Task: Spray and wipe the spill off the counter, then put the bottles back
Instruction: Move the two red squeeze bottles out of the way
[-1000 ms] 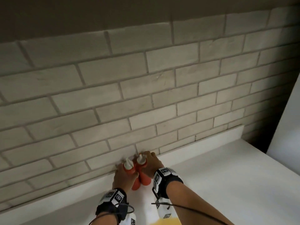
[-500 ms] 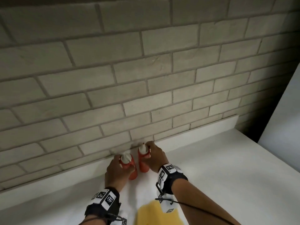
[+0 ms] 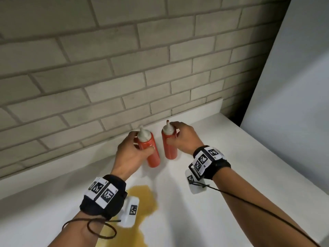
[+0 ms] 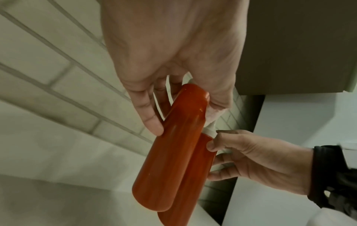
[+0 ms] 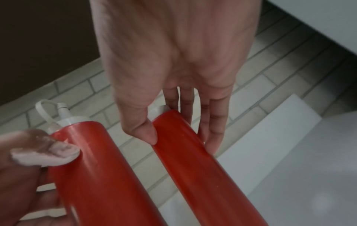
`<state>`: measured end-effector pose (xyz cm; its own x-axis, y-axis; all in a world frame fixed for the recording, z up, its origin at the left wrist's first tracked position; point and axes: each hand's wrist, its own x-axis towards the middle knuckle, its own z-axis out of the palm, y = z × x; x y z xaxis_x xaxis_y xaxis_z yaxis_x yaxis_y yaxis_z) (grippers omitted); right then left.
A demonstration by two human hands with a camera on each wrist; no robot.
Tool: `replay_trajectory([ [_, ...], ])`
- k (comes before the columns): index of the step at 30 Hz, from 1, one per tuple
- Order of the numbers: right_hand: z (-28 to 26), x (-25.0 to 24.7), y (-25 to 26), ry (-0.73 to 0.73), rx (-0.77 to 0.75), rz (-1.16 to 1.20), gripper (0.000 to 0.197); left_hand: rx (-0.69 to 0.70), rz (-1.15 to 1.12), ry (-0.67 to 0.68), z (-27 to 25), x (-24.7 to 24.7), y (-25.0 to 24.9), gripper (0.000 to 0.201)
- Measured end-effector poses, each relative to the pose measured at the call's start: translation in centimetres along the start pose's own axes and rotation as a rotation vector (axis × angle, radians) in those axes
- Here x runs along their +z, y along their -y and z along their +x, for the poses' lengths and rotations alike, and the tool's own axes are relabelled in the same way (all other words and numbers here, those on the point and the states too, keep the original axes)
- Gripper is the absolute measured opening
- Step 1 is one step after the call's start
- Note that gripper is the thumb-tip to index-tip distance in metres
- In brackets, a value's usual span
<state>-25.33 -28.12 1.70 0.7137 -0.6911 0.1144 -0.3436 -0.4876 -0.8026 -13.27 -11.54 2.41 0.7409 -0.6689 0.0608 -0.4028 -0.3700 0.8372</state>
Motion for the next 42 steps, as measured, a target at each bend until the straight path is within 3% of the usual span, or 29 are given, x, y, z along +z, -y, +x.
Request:
replay_trajectory([
  [9,3.3,-12.8,-6.9,-0.074,0.018,-0.028,0.05,0.053,-0.028,-0.015,4.3,11.8,-9.7,0.044],
  [15,7.3,-17.0,-10.4,-0.077,0.031,-0.036,0.047,0.028,-0.029,-0.031,8.6,17.9,-12.3,0.051],
  [27,16.0,-16.7,-16.0,-0.101,0.067,-0.033,0.047,-0.022,0.094,-0.022,17.9,24.8,-11.9,0.053],
  [35,19.2,-15.7,-18.6,-0.04,0.157,-0.031,0.058,-0.106,0.109,0.006,20.2,27.2,-11.3,0.05],
  [42,20.2,-15.2,-19.4,-0.022,0.167,0.006,0.049,-0.145,0.11,-0.003,21.6,28.4,-10.5,0.039],
])
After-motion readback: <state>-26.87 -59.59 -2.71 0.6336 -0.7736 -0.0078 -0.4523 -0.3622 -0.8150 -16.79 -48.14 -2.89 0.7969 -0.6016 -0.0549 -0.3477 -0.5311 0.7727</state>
